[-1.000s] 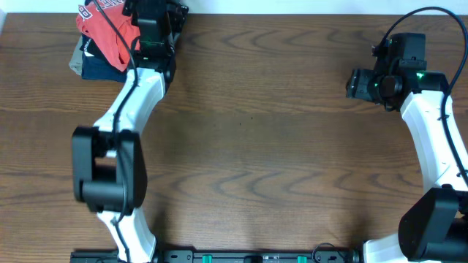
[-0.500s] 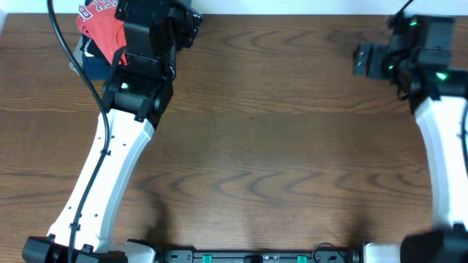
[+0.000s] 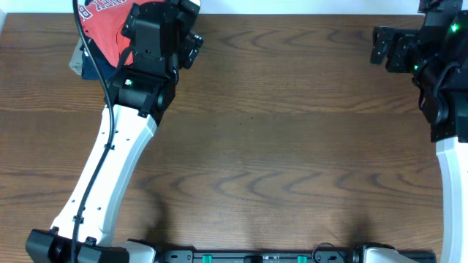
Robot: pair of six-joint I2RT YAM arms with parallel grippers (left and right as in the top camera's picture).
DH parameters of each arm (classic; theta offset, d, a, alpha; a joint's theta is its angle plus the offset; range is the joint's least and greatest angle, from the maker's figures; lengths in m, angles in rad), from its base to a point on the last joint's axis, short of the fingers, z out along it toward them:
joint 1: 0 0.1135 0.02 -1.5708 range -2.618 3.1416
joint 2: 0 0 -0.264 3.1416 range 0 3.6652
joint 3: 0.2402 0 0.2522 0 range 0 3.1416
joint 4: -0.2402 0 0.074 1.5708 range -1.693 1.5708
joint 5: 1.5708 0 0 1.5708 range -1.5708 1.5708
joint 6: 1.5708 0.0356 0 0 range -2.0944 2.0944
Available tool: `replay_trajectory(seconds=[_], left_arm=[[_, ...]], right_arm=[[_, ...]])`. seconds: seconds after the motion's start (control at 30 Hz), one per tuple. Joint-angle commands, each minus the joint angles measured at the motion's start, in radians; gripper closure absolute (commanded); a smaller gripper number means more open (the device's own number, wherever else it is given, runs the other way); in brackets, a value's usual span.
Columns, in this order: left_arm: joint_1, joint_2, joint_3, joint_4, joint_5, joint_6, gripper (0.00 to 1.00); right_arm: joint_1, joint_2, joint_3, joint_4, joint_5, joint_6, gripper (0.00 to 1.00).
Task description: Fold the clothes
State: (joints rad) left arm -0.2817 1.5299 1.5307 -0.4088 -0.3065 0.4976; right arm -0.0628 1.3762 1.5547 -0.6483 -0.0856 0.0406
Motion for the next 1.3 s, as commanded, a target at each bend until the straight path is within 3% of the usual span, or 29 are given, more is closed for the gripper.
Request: replay_trajectory(seconds=[0.0,0.2,0.3,0.53,0.7,1.0,1.27], left_arm=[[0.001,0.0,-0.002,-0.029,-0.013,-0.006,0.02],[0.001,0.0,-0.002,-0.075,-0.013,-0.006,0.02],[0.001,0.0,-0.002,-0.078,-0.013,-0.006,0.02],[0.001,0.0,-0.002,-0.078,-0.013,-0.006,0.02],[0.001,0.0,-0.002,-0.078,-0.013,-0.006,0.02],[0.001,0.0,-0.002,-0.078,-0.013,-0.006,0.02],[0.001,0.0,-0.002,-0.078,-0.013,-0.006,0.02]], right_arm=[[0.004,0.002,0.002,0.025,0.006,-0.012,0.01],[0.048,-0.03,-0.032,0.131,0.032,-0.012,0.01],[0.084,-0.103,-0.148,0.312,0.026,-0.012,0.01],[0.089,-0.359,-0.649,0.803,0.005,0.019,0.01],[0.089,-0.544,-0.99,0.992,-0.046,0.094,0.01],[0.118,-0.829,-1.413,1.177,0.019,0.093,0.01],[0.18,-1.029,-1.549,1.161,0.123,0.093,0.01]])
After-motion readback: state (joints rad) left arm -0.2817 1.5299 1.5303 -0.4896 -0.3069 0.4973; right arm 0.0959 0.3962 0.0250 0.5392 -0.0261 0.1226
